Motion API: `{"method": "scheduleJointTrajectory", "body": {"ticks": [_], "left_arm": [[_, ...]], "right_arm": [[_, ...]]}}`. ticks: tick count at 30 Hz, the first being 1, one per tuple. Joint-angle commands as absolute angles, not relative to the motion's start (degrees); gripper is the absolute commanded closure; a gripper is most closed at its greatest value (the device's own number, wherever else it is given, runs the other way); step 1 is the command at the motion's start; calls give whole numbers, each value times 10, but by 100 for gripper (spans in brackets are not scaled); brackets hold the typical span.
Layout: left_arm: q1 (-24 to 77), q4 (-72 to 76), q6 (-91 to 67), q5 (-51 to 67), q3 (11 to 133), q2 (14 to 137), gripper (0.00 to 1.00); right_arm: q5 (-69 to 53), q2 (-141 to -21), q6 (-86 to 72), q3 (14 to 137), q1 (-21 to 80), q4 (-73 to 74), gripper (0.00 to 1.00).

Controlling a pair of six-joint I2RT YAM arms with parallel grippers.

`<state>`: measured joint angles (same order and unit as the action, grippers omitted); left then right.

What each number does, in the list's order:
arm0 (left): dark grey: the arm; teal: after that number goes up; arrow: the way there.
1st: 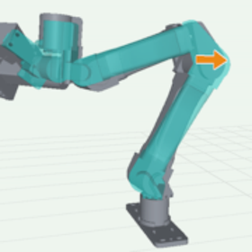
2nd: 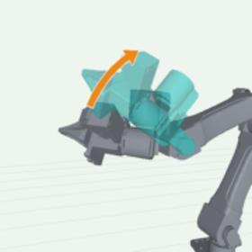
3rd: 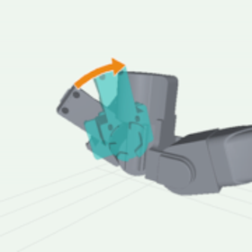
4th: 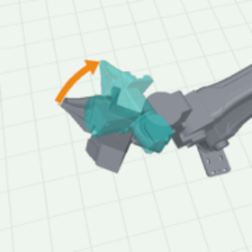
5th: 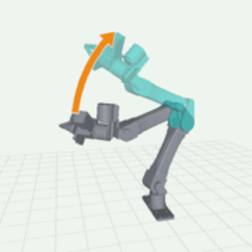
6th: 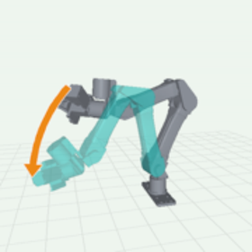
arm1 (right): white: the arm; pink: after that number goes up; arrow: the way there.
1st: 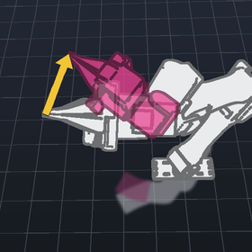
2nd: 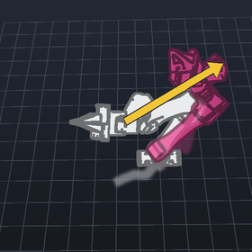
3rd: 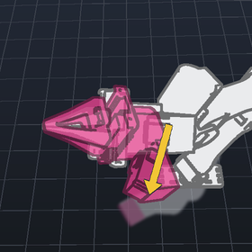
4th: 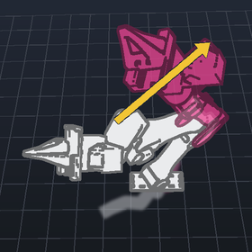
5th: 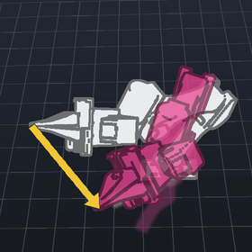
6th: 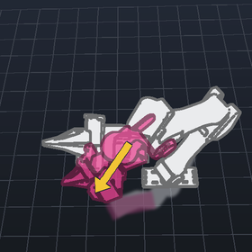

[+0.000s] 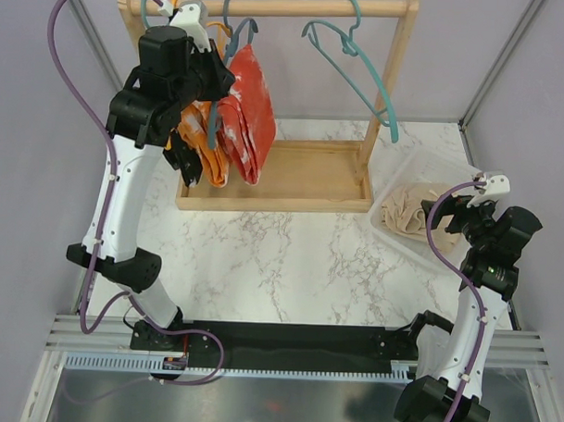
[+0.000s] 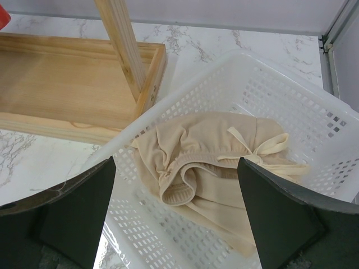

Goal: Remove the trousers from the hanger

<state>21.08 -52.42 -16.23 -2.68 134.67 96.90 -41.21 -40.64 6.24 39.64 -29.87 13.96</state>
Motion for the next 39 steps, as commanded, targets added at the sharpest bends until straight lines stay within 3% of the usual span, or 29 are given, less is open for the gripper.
{"method": "scheduleJointTrajectory", "body": {"ticks": [1,28,34,39], "left_arm": [[207,-452,-185,-22,1382,940,98],[207,-330,-256,66,1388,894,98],[207,-324,-275,94,1323,840,98],[207,-303,-307,121,1210,773,98]], "right_arm": [[-433,-403,64,396,-302,121,2],[-439,-403,63,395,-308,120,2],[-478,-395,68,390,-308,120,2],[-612,-391,97,376,-308,118,2]]}}
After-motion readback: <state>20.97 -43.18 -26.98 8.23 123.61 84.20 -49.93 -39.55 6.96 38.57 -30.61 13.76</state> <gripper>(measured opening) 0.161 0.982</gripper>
